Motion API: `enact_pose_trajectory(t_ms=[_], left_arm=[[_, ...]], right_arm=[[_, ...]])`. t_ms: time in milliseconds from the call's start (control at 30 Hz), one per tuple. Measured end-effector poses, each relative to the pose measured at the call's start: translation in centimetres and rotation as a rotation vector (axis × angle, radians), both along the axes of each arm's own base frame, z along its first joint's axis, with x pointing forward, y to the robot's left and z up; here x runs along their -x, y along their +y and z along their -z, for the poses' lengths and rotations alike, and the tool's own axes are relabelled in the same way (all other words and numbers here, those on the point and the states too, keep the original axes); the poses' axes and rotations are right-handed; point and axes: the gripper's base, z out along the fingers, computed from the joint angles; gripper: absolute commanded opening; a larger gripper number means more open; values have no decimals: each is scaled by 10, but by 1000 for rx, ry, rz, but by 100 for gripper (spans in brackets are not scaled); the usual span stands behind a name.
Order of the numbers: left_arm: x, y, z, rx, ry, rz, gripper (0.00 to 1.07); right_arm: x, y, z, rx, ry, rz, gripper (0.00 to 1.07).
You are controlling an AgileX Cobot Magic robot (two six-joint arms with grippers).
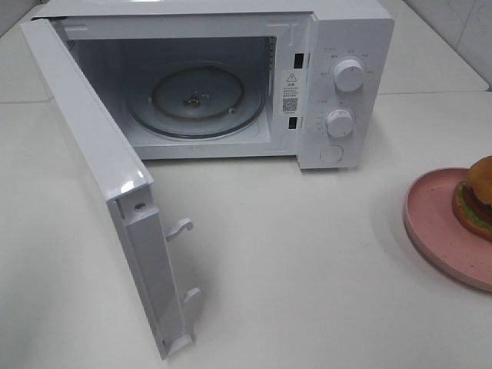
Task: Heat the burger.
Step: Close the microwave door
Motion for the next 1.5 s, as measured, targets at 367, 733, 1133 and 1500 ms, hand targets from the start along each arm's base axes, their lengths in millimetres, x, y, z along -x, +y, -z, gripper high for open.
enact_pose_trajectory(t_ms=[367,733,1133,1500], left_arm=[[-67,-18,22,-23,88,-2,0],[-132,-35,58,-10,50,-6,0],[-158,-55,94,-23,73,47,0],[-162,-79,109,-35,53,141,0]], right_arm=[[0,0,0,0,0,0,71],[0,0,0,0,0,0,71],[0,0,0,0,0,0,71],[0,0,0,-1,0,-1,71]])
